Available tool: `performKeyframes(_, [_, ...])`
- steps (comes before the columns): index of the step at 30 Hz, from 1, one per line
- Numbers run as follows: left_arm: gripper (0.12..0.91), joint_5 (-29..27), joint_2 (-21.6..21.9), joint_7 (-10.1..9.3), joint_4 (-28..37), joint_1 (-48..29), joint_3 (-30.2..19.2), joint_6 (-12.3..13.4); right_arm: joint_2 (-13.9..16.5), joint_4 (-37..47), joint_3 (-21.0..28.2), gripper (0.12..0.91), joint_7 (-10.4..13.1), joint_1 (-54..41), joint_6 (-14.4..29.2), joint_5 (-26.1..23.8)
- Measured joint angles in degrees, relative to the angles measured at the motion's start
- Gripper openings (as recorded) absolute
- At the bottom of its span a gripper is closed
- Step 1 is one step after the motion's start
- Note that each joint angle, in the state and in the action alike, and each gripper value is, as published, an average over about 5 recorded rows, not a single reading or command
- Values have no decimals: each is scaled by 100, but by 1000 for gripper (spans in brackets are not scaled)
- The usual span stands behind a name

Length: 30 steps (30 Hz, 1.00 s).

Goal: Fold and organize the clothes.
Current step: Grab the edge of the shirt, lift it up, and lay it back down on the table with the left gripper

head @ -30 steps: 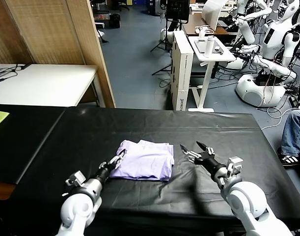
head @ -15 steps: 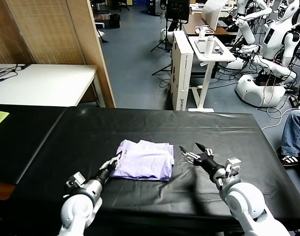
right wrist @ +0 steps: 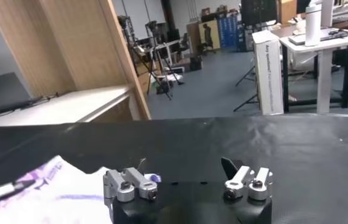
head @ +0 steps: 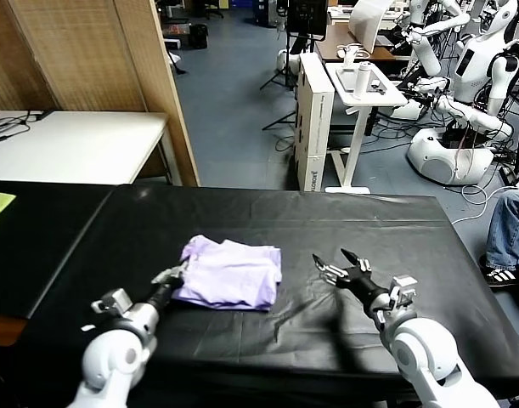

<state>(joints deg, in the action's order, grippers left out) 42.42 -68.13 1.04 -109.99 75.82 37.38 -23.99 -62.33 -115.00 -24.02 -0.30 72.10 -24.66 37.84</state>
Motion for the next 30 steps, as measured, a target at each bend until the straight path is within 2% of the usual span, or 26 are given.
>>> performKeyframes(11, [167,27,1874,104,-26,413,1013,183,-108,66,49,907,7,13,8,-58])
performKeyframes(15, [167,15,2350,0,-193,619,1396,161,-127,62,40,907,7,56,15,-69])
performKeyframes(17, [167,34,2451,-128,-326,688,1494,88,-135,60,36,907,7,75,18,-81])
performKeyframes(20, [167,150,2395,-407,-622,685,1429,-111,-148,40,28,907,9,105,18,-114])
performKeyframes(23, [167,372,2075,-703,-1008,599,1112,-327,-147,0,-2,907,16,143,11,-142])
performKeyframes(27, [167,533,1396,-1021,-1398,403,361,-531,-140,-57,-85,907,26,225,0,-186])
performKeyframes(30, [167,446,852,-1088,-1470,225,-310,-564,-146,-82,-145,907,29,284,-3,-232])
